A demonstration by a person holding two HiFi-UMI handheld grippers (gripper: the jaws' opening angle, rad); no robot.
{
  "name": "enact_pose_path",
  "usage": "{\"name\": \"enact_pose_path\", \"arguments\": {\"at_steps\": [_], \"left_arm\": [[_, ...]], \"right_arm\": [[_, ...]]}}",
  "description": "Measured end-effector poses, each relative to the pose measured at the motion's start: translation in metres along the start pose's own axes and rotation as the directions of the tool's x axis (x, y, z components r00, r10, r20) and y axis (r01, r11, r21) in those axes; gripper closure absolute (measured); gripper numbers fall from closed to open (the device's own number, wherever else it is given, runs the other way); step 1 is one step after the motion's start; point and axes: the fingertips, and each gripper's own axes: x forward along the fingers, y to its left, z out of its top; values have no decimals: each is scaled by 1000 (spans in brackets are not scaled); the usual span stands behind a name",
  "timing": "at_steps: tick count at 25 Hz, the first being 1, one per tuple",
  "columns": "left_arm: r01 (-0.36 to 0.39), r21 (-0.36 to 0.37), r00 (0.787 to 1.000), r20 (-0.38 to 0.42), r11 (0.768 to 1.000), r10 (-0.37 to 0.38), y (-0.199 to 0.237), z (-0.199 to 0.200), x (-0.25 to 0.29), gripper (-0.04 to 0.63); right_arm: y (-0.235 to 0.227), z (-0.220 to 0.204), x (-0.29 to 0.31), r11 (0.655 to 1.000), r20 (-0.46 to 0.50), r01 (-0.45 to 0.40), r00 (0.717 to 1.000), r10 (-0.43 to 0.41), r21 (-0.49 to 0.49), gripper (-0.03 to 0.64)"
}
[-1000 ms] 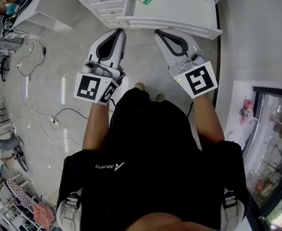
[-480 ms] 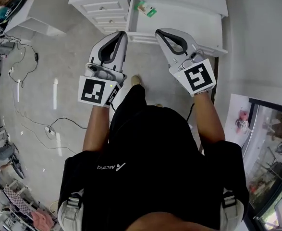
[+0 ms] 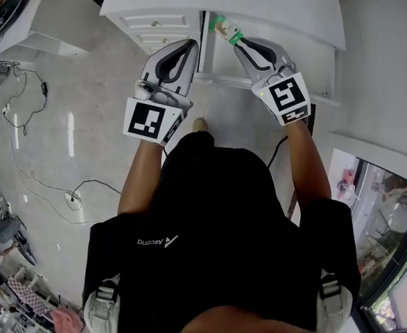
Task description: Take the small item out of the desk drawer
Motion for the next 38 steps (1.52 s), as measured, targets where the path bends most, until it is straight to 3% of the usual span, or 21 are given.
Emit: {"name": "enact_pose_path", "arguments": {"at_steps": [9,16,23,28,38], "left_arm": [[35,-64,999,-30,997,-37,60,-28,35,597],[-20,-103,997,-75,994,12,82,-59,52,597],[-59,-112,989,-142,992,43,103,-94,63,597],[-110,-119,979,-184,987,87,115,-114,66,597],[-151,-114,969,-213,982,124,132,-122,62,597]], "right_arm": [[-35,-78,94,998,-233,-15,972,30,67,484],[-51,-162,142,993,-382,-54,920,90,105,395],[-68,-243,189,987,-492,-26,865,101,158,321],[-77,-287,214,979,-536,-42,831,145,200,278],[-77,-314,241,979,-582,-72,795,172,190,245]]}}
